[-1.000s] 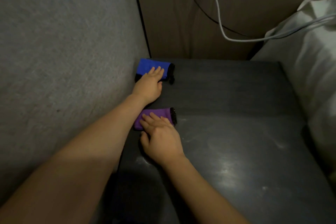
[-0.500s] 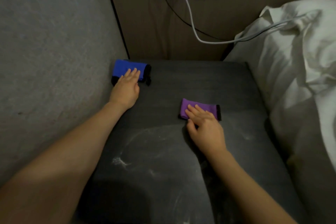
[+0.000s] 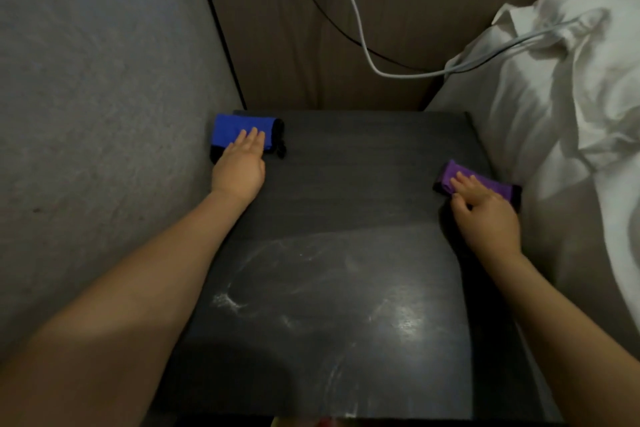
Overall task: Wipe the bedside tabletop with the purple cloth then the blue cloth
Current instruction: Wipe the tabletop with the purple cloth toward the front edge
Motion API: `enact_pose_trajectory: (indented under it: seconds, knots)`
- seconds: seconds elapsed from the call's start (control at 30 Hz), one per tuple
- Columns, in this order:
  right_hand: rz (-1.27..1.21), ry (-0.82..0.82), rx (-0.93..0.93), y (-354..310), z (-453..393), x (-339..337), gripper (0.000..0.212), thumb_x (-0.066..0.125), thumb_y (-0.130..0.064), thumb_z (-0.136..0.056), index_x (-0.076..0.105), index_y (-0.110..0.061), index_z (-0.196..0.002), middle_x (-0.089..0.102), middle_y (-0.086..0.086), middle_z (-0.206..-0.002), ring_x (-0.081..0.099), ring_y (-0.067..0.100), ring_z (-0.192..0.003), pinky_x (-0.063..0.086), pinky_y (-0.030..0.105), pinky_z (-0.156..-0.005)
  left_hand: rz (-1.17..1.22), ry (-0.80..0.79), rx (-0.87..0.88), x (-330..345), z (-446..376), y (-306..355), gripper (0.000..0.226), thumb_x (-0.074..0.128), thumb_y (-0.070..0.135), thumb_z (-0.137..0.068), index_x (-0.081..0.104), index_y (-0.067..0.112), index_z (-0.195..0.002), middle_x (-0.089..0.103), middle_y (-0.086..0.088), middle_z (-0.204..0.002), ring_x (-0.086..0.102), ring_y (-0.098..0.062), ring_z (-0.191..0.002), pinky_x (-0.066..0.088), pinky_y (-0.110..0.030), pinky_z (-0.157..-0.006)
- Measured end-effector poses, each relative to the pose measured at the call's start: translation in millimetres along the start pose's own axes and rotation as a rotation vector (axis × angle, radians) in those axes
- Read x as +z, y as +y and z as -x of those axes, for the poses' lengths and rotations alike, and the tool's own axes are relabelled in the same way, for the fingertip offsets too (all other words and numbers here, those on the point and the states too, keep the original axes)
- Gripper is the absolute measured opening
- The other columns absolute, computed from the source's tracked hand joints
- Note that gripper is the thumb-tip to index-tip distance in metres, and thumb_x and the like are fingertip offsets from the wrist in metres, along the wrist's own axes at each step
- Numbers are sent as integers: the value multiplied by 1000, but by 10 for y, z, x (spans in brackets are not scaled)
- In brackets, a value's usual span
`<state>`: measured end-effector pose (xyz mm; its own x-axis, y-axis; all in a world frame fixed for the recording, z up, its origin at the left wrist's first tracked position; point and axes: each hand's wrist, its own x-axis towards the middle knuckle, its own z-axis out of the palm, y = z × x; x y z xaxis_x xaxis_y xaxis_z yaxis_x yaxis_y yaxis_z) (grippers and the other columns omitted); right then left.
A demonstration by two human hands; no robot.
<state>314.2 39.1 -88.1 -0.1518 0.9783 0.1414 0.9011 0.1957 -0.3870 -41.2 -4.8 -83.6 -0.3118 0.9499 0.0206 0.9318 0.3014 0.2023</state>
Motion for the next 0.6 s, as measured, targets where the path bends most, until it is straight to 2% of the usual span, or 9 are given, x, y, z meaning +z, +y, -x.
enact_pose_trajectory:
  seconds: [0.13, 0.27, 0.43, 0.53, 0.6]
  knots:
    - [-4, -5, 42, -26, 2, -37, 35, 52, -11, -88, 59, -8, -123, 53, 11, -135, 45, 22, -130, 33, 40, -111, 37, 39, -2, 22, 16, -7, 53, 35, 8, -94, 19, 8, -145, 18, -9, -156, 14, -22, -146, 10, -32, -119]
    - [-12, 76, 100, -174, 180, 5, 45, 41, -20, -82, 60, -3, -120, 55, 17, -131, 49, 29, -126, 33, 43, -107, 119, 103, -15, 50, 27, -23, 53, 37, 5, -92, 26, 9, -144, 23, -8, -155, 17, -20, -145, 11, -31, -118]
    - [24, 9, 184, -388, 255, 79, 40, 48, -10, -89, 52, -1, -128, 45, 16, -141, 38, 29, -134, 27, 42, -110, 184, 158, -10, 73, 42, -54, 52, 38, 5, -91, 31, 10, -142, 29, -7, -153, 21, -19, -144, 13, -30, -118]
    - [21, -14, 121, -661, 333, 169, 43, 44, -14, -86, 54, 1, -125, 48, 17, -138, 41, 31, -132, 30, 43, -108, 195, 165, -13, 78, 39, -64, 52, 38, 5, -91, 32, 11, -142, 30, -6, -153, 21, -18, -144, 14, -30, -119]
    - [-10, -54, 62, -932, 421, 257, 53, 38, -21, -77, 58, 0, -121, 53, 17, -134, 45, 32, -129, 33, 43, -106, 201, 169, -11, 76, 41, -63, 52, 39, 6, -90, 32, 11, -142, 30, -6, -153, 21, -18, -144, 15, -31, -119]
